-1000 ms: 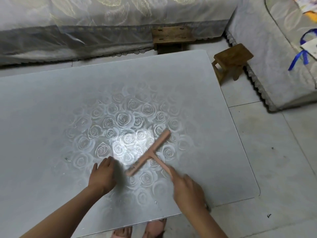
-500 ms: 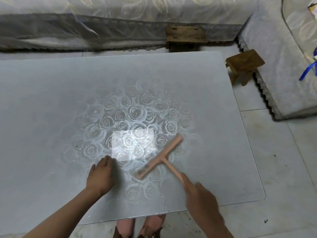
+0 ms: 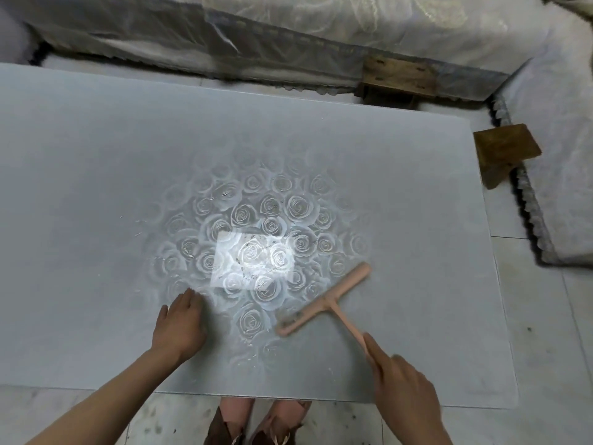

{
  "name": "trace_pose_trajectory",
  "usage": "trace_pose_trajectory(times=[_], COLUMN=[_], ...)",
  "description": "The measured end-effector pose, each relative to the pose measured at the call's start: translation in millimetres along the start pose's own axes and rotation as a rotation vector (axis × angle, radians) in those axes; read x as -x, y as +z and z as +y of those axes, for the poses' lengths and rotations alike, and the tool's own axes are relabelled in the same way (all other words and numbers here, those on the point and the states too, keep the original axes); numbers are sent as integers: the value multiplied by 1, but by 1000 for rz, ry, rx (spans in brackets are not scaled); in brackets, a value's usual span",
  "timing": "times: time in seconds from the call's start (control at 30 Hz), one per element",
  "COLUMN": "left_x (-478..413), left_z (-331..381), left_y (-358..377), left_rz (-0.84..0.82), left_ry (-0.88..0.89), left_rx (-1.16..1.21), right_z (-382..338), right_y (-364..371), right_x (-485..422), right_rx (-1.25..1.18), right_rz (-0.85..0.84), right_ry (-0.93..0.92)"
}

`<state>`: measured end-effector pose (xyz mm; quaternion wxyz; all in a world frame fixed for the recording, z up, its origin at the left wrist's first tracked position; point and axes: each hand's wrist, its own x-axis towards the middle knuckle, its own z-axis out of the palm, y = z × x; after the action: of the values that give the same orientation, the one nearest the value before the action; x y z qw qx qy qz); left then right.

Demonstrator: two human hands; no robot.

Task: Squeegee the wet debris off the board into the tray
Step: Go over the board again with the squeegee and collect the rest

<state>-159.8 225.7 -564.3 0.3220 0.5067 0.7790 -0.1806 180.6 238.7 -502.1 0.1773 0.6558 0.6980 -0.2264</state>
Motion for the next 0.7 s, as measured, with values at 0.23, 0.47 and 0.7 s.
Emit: trace_pose_trajectory(times=[0.23,0.47,0.7], left_x=[-3,6,17], left_z=[-22,-41,-59], left_y=[7,5,4], left_rz=[-9,105,109], left_ry=[39,76,39], left_rx=[116,236,221], right_z=[-120,-53,-122], right_y=[-25,-22,-9], right_x=[-104,-45,-87], right_rx=[-29,67,18], right_rz=[31,41,51], right_ry=[-223,-80,-141])
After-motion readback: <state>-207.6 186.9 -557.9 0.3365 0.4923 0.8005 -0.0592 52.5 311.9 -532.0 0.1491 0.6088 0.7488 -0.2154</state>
